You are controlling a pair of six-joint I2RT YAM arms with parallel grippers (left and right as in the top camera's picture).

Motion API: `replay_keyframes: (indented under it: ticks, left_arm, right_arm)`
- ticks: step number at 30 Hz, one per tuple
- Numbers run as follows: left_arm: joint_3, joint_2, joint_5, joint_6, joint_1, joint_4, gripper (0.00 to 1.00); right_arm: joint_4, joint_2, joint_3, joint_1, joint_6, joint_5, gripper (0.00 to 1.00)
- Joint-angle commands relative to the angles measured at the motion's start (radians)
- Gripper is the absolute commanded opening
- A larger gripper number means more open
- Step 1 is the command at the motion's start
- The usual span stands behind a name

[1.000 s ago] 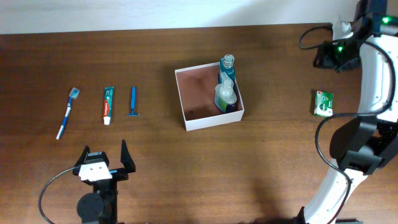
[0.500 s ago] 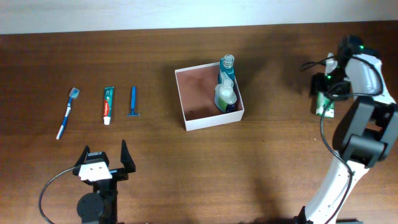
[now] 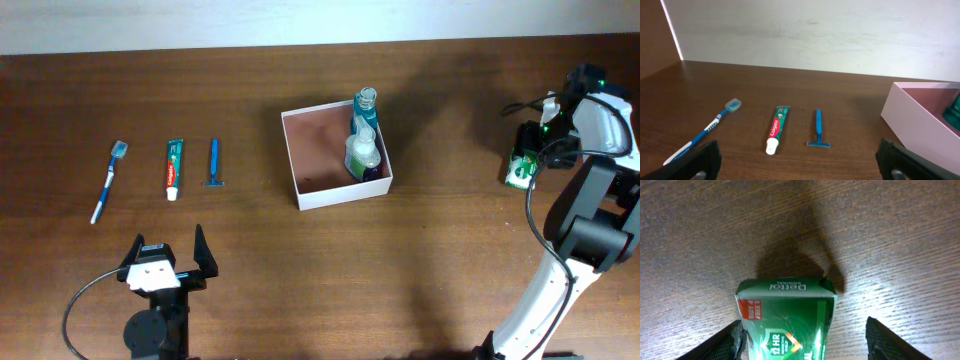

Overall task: Pack container
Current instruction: 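Lift the Dettol pack off the table with the right gripper, then carry the Dettol pack left over the pink box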

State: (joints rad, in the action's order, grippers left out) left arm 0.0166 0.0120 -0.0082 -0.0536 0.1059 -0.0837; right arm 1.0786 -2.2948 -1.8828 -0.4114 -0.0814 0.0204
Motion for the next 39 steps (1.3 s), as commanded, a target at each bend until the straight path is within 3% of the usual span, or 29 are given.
replay_keyframes:
  ticks: [1, 13, 19, 28, 31, 39]
  left_arm:
    - [-0.008, -0.007, -0.007, -0.010, 0.000, 0.001, 0.99]
    - [-0.008, -0.007, -0.007, -0.010, 0.000, 0.001, 0.99]
    - [-0.008, -0.007, -0.007, -0.010, 0.000, 0.001, 0.99]
    - [-0.008, -0.007, -0.006, -0.010, 0.000, 0.001, 0.99]
    - [-0.008, -0.007, -0.007, -0.010, 0.000, 0.001, 0.99]
    - [-0.008, -0.007, -0.007, -0.010, 0.000, 0.001, 0.99]
  right_arm:
    - [-0.015, -0.020, 0.031, 0.007, 0.009, 0.036, 0.70]
    - [-0.063, -0.021, 0.085, 0.007, 0.039, 0.059, 0.68]
    - [-0.071, -0.020, 0.112, 0.007, 0.039, 0.061, 0.61]
    - [-0.058, -0.019, 0.098, 0.007, 0.039, 0.069, 0.18]
    - [-0.016, -0.017, 0.053, 0.007, 0.039, 0.115, 0.13]
    - [0.203, -0.006, -0.259, 0.009, 0.039, 0.330, 0.17]
